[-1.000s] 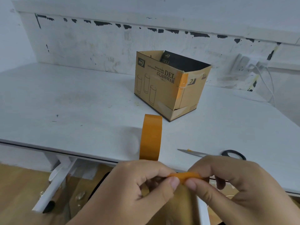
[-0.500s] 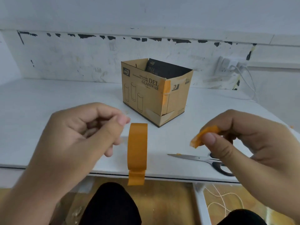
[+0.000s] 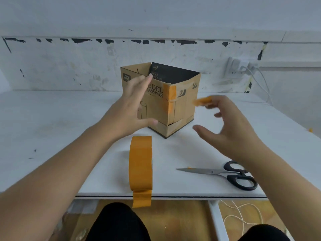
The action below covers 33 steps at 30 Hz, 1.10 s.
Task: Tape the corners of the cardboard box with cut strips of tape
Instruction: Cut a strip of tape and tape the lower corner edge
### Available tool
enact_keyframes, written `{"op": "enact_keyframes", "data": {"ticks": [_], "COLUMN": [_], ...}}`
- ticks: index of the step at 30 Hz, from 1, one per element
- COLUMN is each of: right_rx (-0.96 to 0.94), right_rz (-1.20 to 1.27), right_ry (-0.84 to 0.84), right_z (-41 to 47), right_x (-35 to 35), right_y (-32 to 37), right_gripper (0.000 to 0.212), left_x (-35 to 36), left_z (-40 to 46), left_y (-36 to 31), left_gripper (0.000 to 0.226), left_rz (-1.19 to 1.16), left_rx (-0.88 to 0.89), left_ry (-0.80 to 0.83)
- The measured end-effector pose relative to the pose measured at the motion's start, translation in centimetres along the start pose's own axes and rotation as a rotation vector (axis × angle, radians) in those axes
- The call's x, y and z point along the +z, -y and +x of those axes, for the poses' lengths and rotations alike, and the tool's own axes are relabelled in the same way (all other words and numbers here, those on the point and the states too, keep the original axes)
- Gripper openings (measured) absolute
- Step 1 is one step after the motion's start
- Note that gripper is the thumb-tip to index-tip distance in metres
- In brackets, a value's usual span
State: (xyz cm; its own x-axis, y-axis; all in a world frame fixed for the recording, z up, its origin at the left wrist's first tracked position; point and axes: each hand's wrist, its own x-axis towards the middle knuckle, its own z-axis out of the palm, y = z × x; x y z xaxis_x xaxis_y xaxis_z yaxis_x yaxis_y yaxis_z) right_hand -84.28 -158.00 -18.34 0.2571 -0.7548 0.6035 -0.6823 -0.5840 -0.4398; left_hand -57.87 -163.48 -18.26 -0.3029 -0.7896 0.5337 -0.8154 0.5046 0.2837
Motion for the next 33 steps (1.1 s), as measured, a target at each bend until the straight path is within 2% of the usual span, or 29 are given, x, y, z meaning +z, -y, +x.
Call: {"op": "enact_keyframes", "data": {"ticks": [2,6,11,19,33], "right_rx": [-0.073,-0.137,-0.152,-0.222,-0.215], "right_rz": [-0.052,-0.169,-0.180,-0.318,-0.421], "right_ry": [-0.053,-0.078,0.006,-0.066,-0.116], "right_z": [1.6,4.6,6.5,7.0,7.0], "right_x": [1.1,3.0,4.9,5.9,6.5], "right_y": [-0.8,-1.9,-2.6,-2.8,-3.0], "right_gripper": [0.070,0.102,0.125,0.135,0.137], "left_x": [1.0,2.2,2.7,3.4,4.1], "left_z": [0.8,1.5,2.1,2.3,2.7], "left_y": [0.5,1.0,1.1,1.7,1.3], "left_gripper": [0.125,0.132,0.132,0.132,0.129], "left_rz": [0.054,0.052,0.010,-0.014,-0.010], "left_rx": [0.036,0.102,0.142,0.161,0.173], "left_ry": [0.012,-0.052,-0.061,-0.108,-0.163]}}
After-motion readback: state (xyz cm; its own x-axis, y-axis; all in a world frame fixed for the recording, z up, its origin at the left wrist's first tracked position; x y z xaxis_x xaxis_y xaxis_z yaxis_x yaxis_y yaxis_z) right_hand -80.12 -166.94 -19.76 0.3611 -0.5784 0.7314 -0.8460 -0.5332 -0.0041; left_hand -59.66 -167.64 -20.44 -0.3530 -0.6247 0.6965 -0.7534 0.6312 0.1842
